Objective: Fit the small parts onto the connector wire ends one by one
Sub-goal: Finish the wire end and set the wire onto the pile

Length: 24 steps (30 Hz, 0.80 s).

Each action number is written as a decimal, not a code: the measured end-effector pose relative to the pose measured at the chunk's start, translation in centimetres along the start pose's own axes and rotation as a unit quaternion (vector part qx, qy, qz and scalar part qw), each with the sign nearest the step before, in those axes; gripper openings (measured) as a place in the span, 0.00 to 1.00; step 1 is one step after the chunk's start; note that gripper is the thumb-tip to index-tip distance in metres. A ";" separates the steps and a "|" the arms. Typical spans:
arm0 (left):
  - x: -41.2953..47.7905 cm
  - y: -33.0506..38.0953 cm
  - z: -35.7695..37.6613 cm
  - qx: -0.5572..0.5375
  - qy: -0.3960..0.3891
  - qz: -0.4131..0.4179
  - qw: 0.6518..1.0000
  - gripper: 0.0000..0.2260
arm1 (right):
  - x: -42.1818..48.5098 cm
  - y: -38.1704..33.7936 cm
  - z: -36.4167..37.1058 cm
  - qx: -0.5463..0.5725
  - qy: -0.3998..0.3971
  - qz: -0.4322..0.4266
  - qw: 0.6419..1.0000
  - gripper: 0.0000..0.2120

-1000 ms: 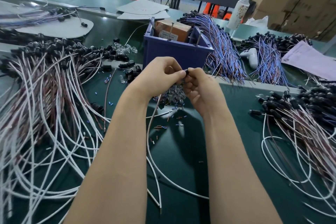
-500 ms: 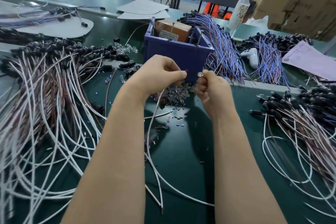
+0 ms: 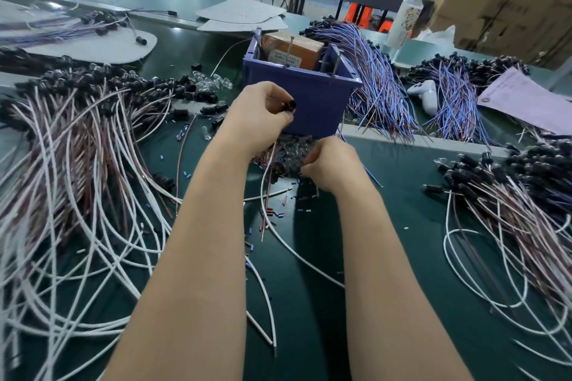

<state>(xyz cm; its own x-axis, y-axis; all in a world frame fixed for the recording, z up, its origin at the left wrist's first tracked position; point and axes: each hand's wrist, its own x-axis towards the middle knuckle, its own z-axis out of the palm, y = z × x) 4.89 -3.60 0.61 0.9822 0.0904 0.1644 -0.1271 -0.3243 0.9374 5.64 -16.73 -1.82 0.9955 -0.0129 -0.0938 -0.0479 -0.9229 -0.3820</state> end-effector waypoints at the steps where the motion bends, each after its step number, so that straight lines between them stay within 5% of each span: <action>1: 0.0 0.0 0.0 -0.005 0.000 0.001 1.000 0.07 | 0.0 0.1 0.0 -0.005 0.006 -0.001 1.000 0.08; 5: 0.0 0.0 0.1 -0.009 -0.012 0.003 1.000 0.08 | 0.0 0.2 -1.0 0.116 0.078 -0.031 0.990 0.09; 10: 0.0 0.1 0.1 0.000 -0.029 0.023 0.999 0.07 | -1.2 -1.1 -3.3 0.456 0.091 -0.127 0.876 0.10; 24: 0.0 0.5 0.2 0.036 -0.033 0.045 0.998 0.07 | -1.4 -1.5 -4.0 0.288 0.208 -0.169 0.919 0.05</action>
<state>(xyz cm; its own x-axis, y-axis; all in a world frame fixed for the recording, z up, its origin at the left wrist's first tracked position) 4.83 -3.94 0.96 0.9747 -0.0044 0.2234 -0.2068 -0.3960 0.8947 4.65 -16.88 2.50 0.9009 -0.0198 0.4337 0.3536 -0.5463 -0.7593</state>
